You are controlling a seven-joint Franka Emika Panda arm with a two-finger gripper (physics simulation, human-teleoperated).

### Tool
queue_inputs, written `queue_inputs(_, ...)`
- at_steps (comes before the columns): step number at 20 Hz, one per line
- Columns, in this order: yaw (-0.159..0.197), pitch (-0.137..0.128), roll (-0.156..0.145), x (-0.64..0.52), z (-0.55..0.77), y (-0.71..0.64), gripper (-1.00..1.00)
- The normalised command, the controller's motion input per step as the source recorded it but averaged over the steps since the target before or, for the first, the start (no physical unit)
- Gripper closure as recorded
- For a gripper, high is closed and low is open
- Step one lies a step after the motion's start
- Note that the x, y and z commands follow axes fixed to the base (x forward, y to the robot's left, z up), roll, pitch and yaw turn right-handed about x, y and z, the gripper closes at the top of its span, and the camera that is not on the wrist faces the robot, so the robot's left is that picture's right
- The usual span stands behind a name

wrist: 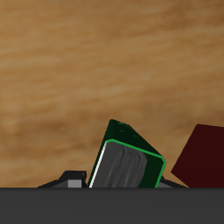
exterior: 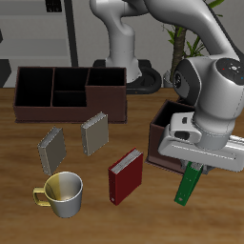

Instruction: Place the green book into the left desk caddy's left compartment

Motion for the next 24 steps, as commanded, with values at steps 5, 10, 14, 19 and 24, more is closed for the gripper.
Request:
queue_inputs(5,0.014,-0.102,-0.077,-0.56,1.01,-0.28,1.00)
queue_inputs(10,-0.012,-0.071,-0.079,-0.53,0.68,-0.25,1.00)
queue_inputs(14,-0.007,-0.037,-0.059,-0.46,0.42,-0.15,1.00)
queue_inputs(19,-0.032,-0.049,-0.040,-0.52,0.44,-0.03,1.00)
queue_inputs(24,0.004,-0.044,-0.017,-0.62,0.33,0.12,1.00)
